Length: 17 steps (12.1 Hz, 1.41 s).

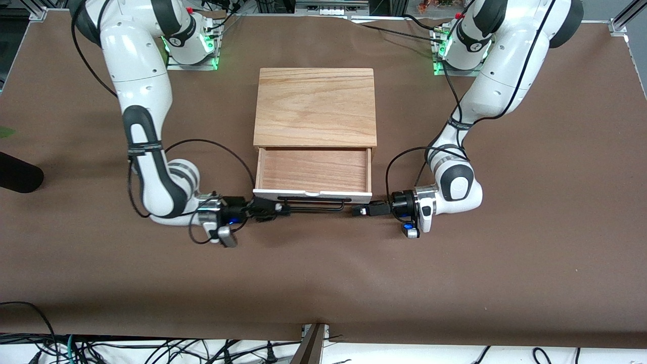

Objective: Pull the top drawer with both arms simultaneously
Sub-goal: 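Open both grippers and draw them back from the handle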

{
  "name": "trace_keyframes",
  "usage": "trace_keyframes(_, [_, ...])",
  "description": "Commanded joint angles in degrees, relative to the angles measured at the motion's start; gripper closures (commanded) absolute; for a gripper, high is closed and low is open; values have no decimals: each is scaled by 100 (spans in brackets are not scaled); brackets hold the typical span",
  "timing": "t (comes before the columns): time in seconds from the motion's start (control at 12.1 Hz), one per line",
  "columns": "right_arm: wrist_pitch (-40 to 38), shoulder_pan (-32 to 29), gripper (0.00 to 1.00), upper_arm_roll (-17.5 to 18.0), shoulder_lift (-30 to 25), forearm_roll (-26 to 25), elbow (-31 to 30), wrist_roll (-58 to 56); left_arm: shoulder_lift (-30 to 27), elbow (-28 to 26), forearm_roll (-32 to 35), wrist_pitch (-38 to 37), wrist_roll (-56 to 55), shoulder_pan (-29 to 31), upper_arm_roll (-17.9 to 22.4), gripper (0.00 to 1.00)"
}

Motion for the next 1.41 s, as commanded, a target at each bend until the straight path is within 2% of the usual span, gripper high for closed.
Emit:
trace_keyframes(0.0, [-58,-181,0,3,-5,78,127,13,-230,-115,516,8,-356,35,91,0])
trace_keyframes(0.33, [29,-172,0,-32,-23,8,136,84,-677,17,2027,0,-955,211,364,0])
trace_keyframes(0.5, [257,-163,0,-50,-75,-412,188,84,-1133,-53,3002,0,-1261,412,444,0])
trace_keyframes(0.75, [591,-102,0,-348,-111,-1457,477,101,-1889,-298,4120,-114,-1824,580,435,0])
trace_keyframes(1.0, [645,-102,0,-655,-111,-2677,916,565,-2969,-1175,5016,-88,-1834,607,435,0])
trace_keyframes(1.16, [636,-102,0,-805,-154,-3566,1189,821,-3576,-1459,5973,-123,-1834,703,435,0])
trace_keyframes(1.33, [610,-102,0,-981,-224,-4313,1278,936,-4051,-1513,7097,-411,-1764,730,435,0])
